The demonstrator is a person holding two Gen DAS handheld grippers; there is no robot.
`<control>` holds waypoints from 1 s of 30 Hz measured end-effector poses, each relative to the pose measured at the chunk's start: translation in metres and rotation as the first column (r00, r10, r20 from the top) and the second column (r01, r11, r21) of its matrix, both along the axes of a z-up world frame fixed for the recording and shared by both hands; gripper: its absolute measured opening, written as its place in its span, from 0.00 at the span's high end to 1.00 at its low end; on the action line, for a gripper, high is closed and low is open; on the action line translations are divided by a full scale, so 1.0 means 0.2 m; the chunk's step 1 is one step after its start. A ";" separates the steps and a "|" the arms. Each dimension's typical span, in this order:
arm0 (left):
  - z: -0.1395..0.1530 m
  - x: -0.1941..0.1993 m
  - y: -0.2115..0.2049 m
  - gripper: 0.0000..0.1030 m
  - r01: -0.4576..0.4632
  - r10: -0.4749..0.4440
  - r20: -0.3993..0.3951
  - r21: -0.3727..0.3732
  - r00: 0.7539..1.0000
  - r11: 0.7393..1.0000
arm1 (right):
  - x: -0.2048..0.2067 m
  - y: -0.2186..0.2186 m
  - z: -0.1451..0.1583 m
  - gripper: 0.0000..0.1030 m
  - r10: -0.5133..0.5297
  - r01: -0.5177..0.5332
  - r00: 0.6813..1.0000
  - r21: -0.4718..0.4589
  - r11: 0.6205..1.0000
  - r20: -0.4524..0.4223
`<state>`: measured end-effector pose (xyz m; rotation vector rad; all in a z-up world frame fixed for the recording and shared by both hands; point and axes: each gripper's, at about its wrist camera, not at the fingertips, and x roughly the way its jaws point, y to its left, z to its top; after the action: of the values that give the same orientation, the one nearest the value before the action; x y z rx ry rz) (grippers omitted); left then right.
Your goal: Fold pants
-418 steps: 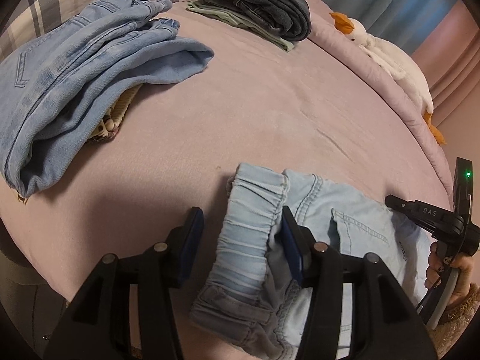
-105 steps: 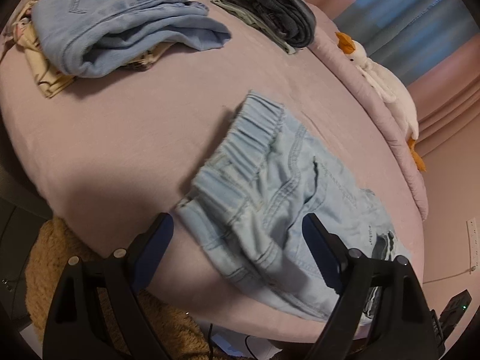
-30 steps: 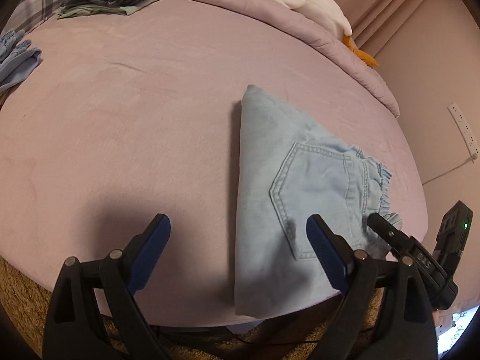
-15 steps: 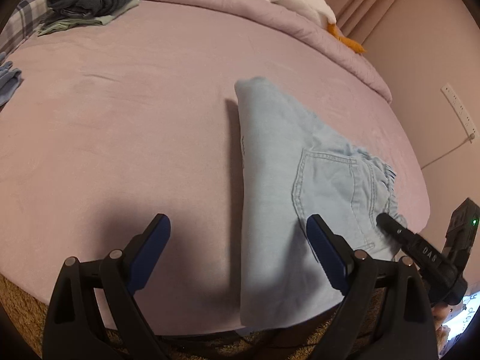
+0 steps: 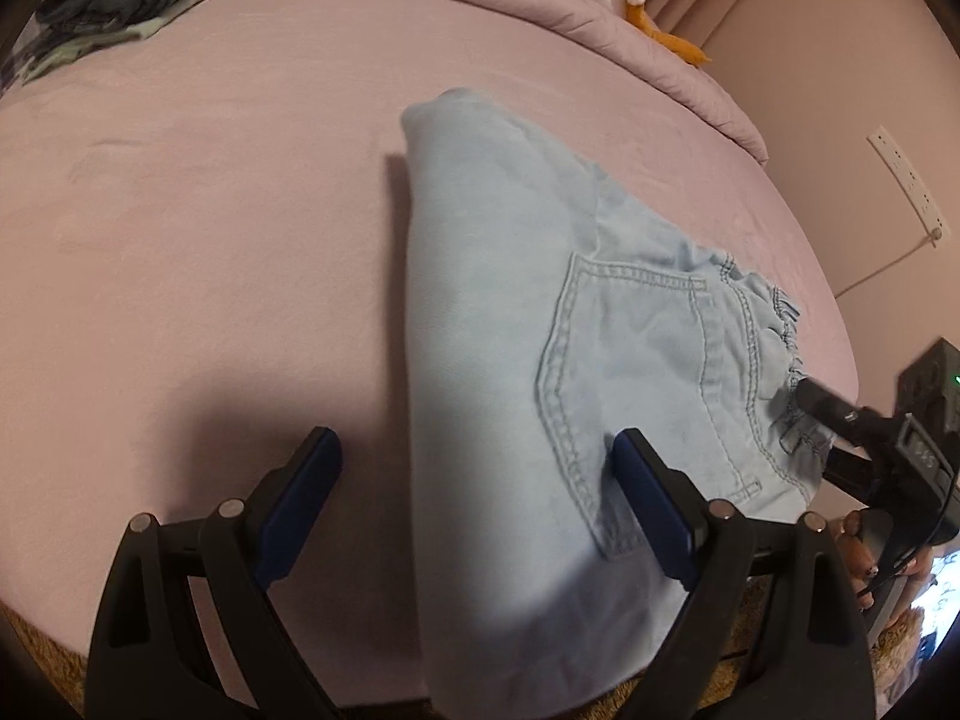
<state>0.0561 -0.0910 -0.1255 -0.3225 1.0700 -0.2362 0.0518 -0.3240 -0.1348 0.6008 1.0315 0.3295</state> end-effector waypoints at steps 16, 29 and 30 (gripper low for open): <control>0.05 -0.03 -0.03 0.81 0.041 -0.034 0.054 -0.121 0.998 0.992 | -0.01 0.15 0.06 0.59 0.028 -0.028 0.995 -0.010 1.000 0.091; 0.36 -0.10 0.19 0.82 -0.013 0.024 0.180 -0.063 0.983 0.998 | 0.05 0.42 0.33 0.59 0.108 -0.091 0.964 -0.080 0.993 0.244; 0.39 -0.09 0.20 0.82 -0.019 0.027 0.191 -0.046 0.981 0.999 | 0.06 0.44 0.33 0.59 0.112 -0.094 0.963 -0.081 0.992 0.247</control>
<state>0.0380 -0.0501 -0.0481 -0.3445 0.8719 -0.2653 0.0635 -0.2366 -0.0681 0.4314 0.8273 0.4483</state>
